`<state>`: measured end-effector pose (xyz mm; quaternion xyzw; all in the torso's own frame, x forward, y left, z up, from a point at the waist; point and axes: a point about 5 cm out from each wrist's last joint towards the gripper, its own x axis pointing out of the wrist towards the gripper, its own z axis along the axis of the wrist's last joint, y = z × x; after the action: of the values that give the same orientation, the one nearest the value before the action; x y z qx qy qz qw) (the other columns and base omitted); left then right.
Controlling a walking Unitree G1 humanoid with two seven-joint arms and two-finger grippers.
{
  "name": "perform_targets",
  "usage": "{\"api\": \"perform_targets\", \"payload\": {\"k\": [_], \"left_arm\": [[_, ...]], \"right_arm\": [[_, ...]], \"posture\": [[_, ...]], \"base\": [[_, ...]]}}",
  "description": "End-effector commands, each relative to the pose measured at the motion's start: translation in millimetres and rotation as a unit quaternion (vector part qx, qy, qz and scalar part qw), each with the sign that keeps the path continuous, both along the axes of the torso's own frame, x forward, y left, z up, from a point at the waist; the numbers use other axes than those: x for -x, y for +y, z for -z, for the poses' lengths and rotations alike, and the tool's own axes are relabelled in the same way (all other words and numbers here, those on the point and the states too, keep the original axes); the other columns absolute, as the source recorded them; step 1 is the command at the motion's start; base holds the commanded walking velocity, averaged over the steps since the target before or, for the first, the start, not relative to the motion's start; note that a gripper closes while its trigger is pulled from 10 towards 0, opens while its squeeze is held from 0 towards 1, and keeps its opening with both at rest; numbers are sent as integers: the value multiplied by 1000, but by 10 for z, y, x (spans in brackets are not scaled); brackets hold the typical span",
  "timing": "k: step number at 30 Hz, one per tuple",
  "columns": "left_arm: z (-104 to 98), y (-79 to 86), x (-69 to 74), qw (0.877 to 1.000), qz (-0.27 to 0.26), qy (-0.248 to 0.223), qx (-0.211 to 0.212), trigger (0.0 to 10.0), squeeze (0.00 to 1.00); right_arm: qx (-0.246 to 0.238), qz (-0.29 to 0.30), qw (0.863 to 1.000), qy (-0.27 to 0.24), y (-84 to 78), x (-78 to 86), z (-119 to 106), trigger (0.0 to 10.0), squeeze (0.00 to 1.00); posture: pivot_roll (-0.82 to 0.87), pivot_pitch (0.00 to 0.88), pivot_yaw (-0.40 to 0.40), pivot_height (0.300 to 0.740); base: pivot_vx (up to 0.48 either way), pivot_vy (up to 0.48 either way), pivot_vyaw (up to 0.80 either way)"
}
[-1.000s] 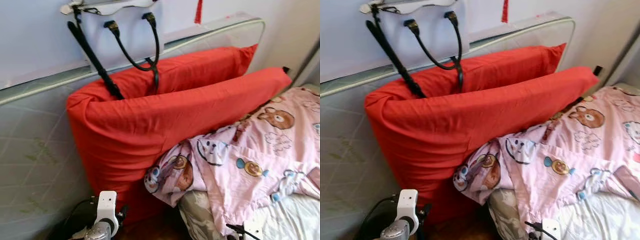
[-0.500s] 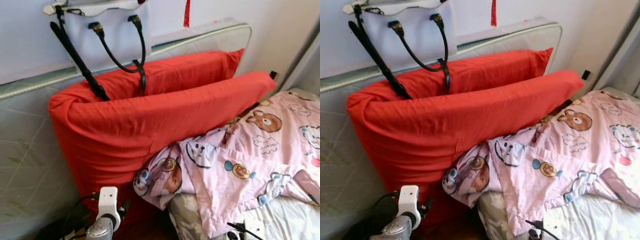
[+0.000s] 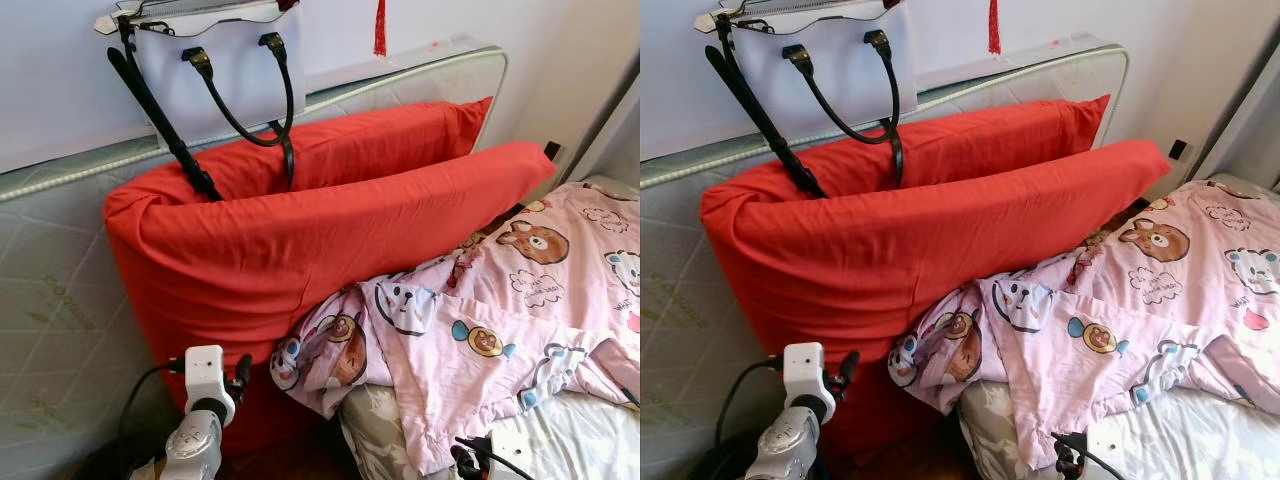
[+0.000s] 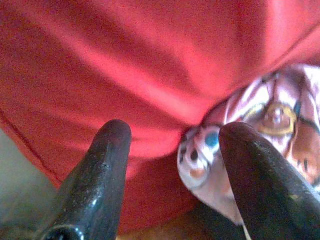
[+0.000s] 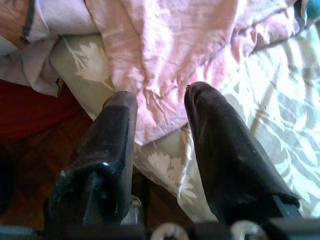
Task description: Clean up the room
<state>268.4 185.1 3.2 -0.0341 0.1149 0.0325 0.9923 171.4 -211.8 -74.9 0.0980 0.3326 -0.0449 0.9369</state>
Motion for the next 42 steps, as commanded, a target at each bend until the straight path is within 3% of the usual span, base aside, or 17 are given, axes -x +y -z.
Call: {"api": "perform_targets", "payload": {"k": [1, 2, 3, 5, 17, 22, 28, 39, 42], "left_arm": [[-38, -17, -3, 1000, 4, -14, -3, 10000, 0], [-81, -8, -10, 1000, 3, -27, -5, 10000, 0], [-102, -4, -14, 999, 4, -33, -6, 10000, 0], [-141, -3, -21, 999, 7, -43, -9, 10000, 0], [-268, -4, 9, 997, 16, -69, -17, 10000, 0], [-281, 0, 23, 997, 19, -67, -19, 10000, 0], [-286, 1, 21, 998, 19, -62, -18, 10000, 0], [-296, -7, 21, 998, 18, -57, -17, 10000, 0], [-293, -14, 23, 998, 18, -56, -15, 10000, 0]], "right_arm": [[7, -10, 996, -83, 59, -369, -223, 10000, 0], [16, -32, 980, -196, 195, -873, -622, 10000, 0], [19, -36, 972, -231, 237, -1003, -760, 10000, 0], [22, -36, 966, -255, 260, -1059, -846, 10000, 0], [35, -21, 959, -280, 284, -924, -847, 10000, 0], [46, -10, 964, -262, 266, -864, -807, 10000, 0], [49, -17, 968, -245, 295, -844, -764, 10000, 0], [46, -23, 971, -232, 337, -840, -755, 10000, 0], [48, -28, 971, -231, 348, -839, -754, 10000, 0]], "posture": [[-40, 0, -39, 740], [-41, 0, -37, 740], [-44, 0, -34, 740], [-46, 0, -31, 740], [-54, 0, -24, 740], [-52, 0, -23, 740], [-52, 0, -27, 700], [-50, 0, -34, 695], [-50, 0, -35, 671]], "base": [[0, 0, 0], [0, 0, 0], [0, 0, 0], [0, 0, 0], [0, 0, 0], [0, 0, 0], [0, 0, 0], [0, 0, 0], [0, 0, 0]]}}
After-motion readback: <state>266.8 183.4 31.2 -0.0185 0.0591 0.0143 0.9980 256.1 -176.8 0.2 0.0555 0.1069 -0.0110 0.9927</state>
